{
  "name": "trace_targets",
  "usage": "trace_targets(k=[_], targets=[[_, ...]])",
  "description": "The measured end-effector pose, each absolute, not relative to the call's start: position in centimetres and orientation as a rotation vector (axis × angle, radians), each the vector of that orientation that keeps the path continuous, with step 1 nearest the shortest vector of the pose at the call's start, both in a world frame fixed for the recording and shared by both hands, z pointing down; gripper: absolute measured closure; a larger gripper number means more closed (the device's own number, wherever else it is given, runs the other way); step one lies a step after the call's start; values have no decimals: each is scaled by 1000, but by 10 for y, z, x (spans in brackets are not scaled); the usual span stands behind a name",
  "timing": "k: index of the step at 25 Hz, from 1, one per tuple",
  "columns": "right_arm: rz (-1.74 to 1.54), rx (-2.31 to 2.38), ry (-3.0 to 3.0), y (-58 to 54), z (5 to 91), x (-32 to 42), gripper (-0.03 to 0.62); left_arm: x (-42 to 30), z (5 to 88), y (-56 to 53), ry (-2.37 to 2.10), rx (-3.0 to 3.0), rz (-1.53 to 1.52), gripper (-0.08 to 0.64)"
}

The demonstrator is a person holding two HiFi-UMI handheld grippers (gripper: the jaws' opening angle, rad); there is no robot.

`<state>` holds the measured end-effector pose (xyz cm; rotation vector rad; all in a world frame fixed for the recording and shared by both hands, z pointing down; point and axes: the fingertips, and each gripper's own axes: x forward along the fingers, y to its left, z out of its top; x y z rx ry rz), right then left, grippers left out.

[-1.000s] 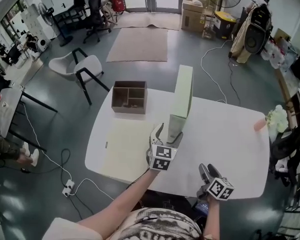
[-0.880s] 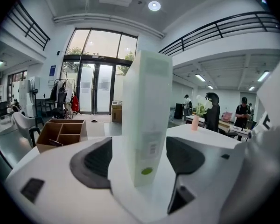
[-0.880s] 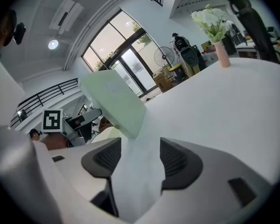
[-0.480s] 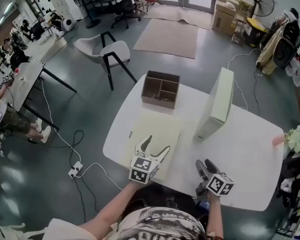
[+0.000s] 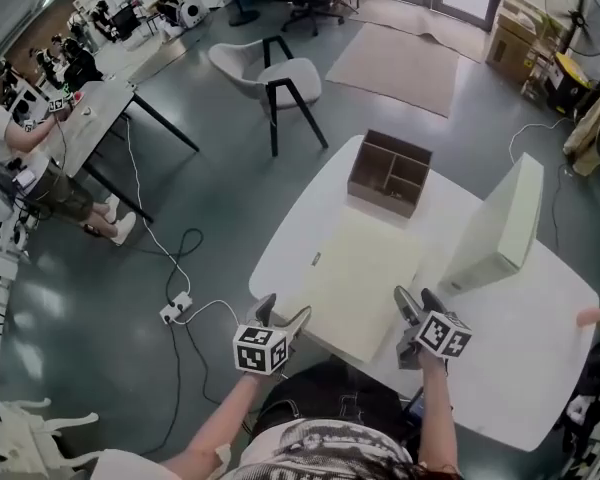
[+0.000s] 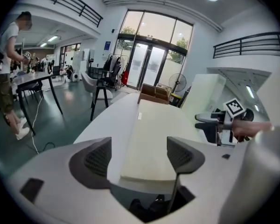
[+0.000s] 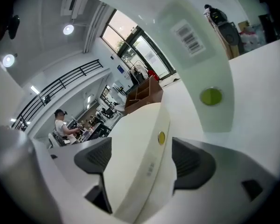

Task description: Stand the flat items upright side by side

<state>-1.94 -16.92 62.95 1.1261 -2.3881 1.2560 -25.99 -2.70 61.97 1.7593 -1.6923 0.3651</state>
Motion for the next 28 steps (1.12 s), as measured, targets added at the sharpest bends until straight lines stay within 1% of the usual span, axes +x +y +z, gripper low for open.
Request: trace_targets(k=[2, 6, 9, 13, 14, 15, 23, 28], targets=[[1281, 1186, -2359, -185, 636, -29, 165, -264, 631, -20, -1654, 1722, 319, 195], [1292, 1250, -2308, -208, 647, -40, 153, -270, 647, -8, -1611, 1592, 144, 192], [1321, 1286, -2279, -218, 653, -44, 153, -270, 653, -5, -1576, 1551, 47, 192], [1429, 1299, -2252, -225, 663, -53, 156, -267, 659, -11, -1525, 1589, 32, 192], [1459, 1301, -2246, -225, 664, -54, 180, -266, 661, -11, -1510, 1594, 32, 192], [1478, 1309, -2239, -224, 664, -54, 183, -265, 663, -12, -1497, 1596, 30, 192], [1458, 1391, -2209, -200, 666, -66, 199, -284, 671, -9, -1463, 1582, -47, 192], [1459, 1402, -2208, -183, 666, -72, 201, -297, 676, 3, -1431, 1538, -153, 175]])
